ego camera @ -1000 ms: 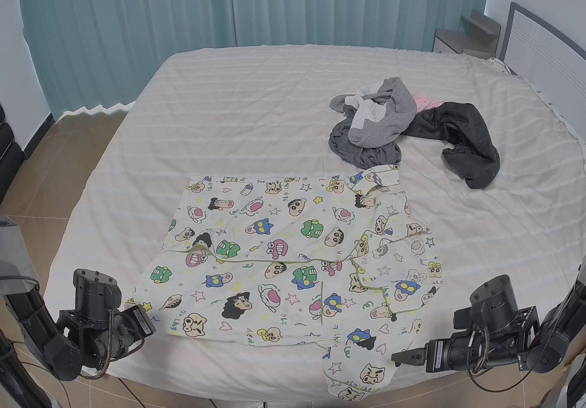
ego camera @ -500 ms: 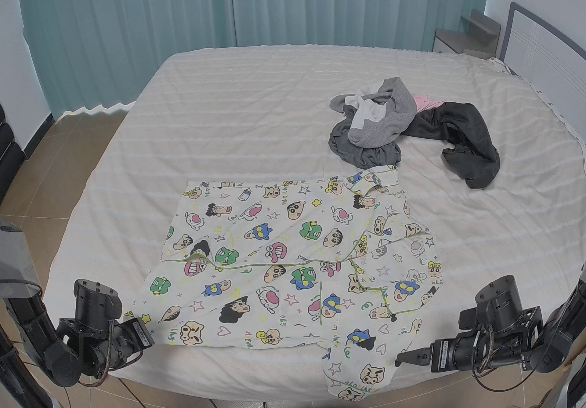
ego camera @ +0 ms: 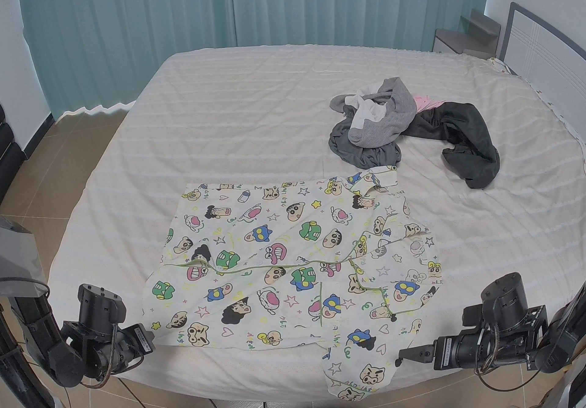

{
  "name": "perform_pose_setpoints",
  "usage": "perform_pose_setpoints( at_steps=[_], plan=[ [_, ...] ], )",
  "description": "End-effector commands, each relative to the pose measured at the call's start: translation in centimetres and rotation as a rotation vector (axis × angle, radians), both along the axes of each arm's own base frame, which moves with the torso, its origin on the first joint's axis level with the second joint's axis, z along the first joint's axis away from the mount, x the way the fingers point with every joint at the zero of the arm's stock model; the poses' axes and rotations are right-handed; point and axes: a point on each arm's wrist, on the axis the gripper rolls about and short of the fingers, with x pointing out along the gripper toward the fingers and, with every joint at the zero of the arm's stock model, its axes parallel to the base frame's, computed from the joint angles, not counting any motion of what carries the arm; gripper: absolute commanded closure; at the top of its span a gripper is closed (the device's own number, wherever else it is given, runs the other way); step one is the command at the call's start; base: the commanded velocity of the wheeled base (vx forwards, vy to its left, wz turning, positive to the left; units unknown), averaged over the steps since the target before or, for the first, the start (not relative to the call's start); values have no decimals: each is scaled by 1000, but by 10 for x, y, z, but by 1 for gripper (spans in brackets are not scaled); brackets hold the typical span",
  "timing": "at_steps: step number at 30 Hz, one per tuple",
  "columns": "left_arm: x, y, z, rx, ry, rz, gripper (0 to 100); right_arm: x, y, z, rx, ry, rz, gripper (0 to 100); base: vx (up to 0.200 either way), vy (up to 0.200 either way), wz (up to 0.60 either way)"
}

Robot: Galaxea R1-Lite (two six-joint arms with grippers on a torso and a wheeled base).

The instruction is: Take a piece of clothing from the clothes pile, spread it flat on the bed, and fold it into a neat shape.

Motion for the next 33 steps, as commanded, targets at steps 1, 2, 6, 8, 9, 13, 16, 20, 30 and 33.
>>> perform_pose_setpoints(
  at_steps=[1, 2, 6, 8, 9, 13, 16, 20, 30, 33],
  plan=[
    [0, 1, 3, -10, -27, 2, 0, 0, -1, 10, 22, -51, -9, 0, 0, 0, 0],
    [0, 1, 7, -13, -53, 2, 0, 0, -1, 14, 28, -69, -11, 0, 0, 0, 0],
    [7, -1, 25, -46, -184, 0, 0, 4, 0, 31, 52, -163, -35, 0, 0, 0, 0],
    [10, -1, 29, -54, -209, 0, 0, 7, 1, 35, 60, -186, -45, 0, 0, 0, 0],
    [18, -3, 38, -70, -271, 3, 0, 18, 3, 45, 73, -242, -81, 0, 0, 0, 0],
    [36, -7, 59, -149, -396, 48, 0, 41, 5, 64, 113, -327, -144, 0, 0, 0, 0],
    [45, -9, 69, -197, -451, 68, 0, 56, 6, 73, 134, -361, -169, 0, 0, 0, 0],
    [53, -11, 74, -233, -470, 36, 0, 78, 13, 69, 132, -362, -183, 0, 100, 0, 0],
    [62, -14, 73, -328, -469, 65, 0, 174, 35, 56, 277, -347, -369, 0, 200, 0, 0],
    [67, -15, 69, -340, -459, 77, 0, 211, 43, 32, 265, -326, -392, 0, 0, 0, 0]
  ],
)
